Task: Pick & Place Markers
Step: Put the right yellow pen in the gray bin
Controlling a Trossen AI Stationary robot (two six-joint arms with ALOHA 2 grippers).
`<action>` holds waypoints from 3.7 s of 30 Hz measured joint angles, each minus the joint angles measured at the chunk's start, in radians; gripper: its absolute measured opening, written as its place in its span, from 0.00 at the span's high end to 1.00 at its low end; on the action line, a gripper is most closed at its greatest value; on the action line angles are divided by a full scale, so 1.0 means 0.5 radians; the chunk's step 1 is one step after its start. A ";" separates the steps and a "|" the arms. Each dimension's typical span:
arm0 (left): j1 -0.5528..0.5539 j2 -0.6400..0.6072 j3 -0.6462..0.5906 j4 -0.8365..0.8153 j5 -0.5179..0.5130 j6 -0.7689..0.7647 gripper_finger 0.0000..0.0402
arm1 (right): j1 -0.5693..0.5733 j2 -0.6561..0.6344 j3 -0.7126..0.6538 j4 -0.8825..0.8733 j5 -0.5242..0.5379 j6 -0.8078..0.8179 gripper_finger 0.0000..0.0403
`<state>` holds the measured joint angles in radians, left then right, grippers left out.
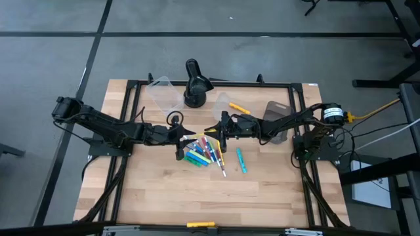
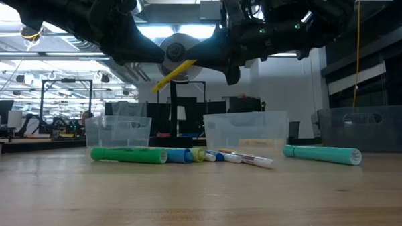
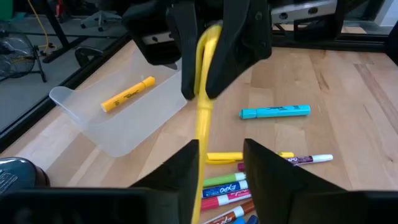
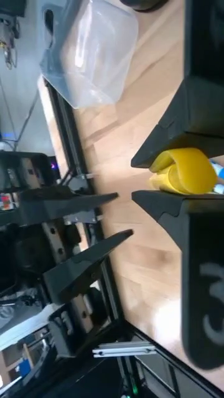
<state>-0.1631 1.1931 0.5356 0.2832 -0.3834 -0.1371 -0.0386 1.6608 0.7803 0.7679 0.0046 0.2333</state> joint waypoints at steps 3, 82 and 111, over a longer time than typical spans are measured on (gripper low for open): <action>0.000 0.000 0.000 -0.002 0.000 0.001 0.62 | 0.000 -0.019 0.000 -0.078 -0.003 0.002 0.86; 0.001 -0.509 -0.002 -0.342 -0.038 0.318 0.56 | -0.260 -1.188 0.087 -3.681 1.051 0.844 0.85; 0.000 -0.509 -0.002 -0.343 -0.038 0.301 0.56 | -0.257 -1.188 -0.532 -2.945 1.340 1.233 0.75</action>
<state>-0.1629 0.9386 0.5346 0.1116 -0.4026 0.0135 -0.1671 1.0668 0.5144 -0.7046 0.6746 0.8496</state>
